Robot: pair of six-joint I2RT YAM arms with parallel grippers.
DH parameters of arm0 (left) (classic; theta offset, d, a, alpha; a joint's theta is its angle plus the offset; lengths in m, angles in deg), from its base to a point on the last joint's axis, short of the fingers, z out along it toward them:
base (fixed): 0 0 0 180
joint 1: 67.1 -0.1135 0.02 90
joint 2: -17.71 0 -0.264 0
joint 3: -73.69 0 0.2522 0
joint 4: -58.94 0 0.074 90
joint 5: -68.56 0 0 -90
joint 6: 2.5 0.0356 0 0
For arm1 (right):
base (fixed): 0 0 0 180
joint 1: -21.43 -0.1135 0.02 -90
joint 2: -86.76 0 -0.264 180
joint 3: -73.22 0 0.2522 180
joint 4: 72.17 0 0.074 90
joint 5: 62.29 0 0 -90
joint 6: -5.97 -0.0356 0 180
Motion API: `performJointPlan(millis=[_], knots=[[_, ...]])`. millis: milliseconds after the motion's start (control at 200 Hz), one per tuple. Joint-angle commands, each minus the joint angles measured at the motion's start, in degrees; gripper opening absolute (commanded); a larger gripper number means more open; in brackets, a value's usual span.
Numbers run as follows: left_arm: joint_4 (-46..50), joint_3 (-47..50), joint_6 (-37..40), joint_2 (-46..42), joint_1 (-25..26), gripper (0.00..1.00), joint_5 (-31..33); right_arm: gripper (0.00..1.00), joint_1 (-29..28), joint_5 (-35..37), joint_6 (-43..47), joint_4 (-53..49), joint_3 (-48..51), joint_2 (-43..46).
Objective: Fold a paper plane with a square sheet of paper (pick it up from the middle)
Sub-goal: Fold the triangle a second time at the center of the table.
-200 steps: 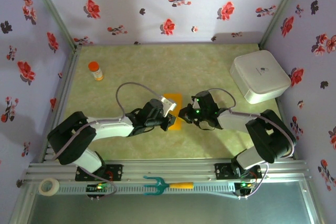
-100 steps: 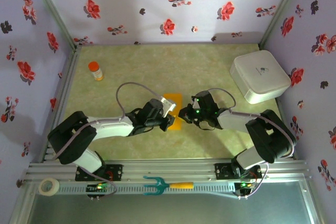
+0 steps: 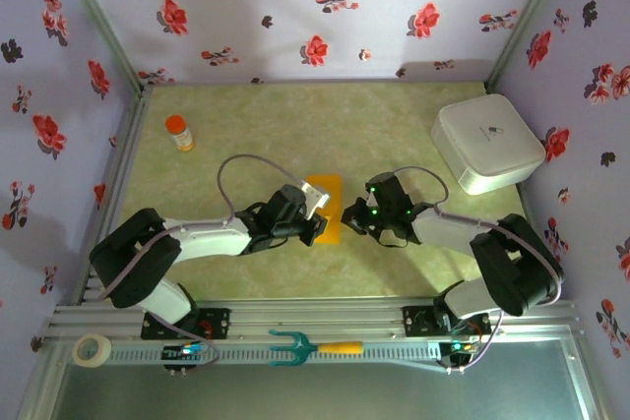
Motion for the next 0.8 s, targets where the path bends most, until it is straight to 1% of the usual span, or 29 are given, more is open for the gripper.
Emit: performJointPlan(millis=[0, 135, 265, 455, 580, 705, 795], knots=[[0.87, -2.01, -1.17, 1.14, -0.38, 0.0, -0.7, 0.04, -1.49, 1.77, -0.59, -0.24, 2.12, 0.55], [2.13, -2.61, -0.73, 1.19, -0.46, 0.0, -0.66, 0.01, -2.67, 0.28, -1.4, 2.59, 1.36, -2.56], [2.91, -2.66, -0.6, 1.26, -0.45, 0.0, -0.57, 0.01, -3.53, 0.06, -1.86, 4.52, 0.44, -4.35], [3.38, -3.14, -0.82, 1.74, -0.47, 0.0, -0.92, 0.01, -3.84, -0.12, -1.36, 4.35, -1.02, -7.48], [3.86, -3.71, -0.95, 2.23, -0.45, 0.0, -1.1, 0.0, -3.84, 1.77, 0.99, -2.02, -1.91, -7.98], [3.41, -4.01, -1.29, 3.12, -0.75, 0.0, -1.15, 0.0, -3.49, 5.22, 6.15, -11.15, -3.71, -7.62], [4.31, -4.93, -1.65, 4.49, -1.69, 0.0, -2.11, 0.0, -3.02, 6.59, 8.72, -14.88, -4.8, -7.61]])
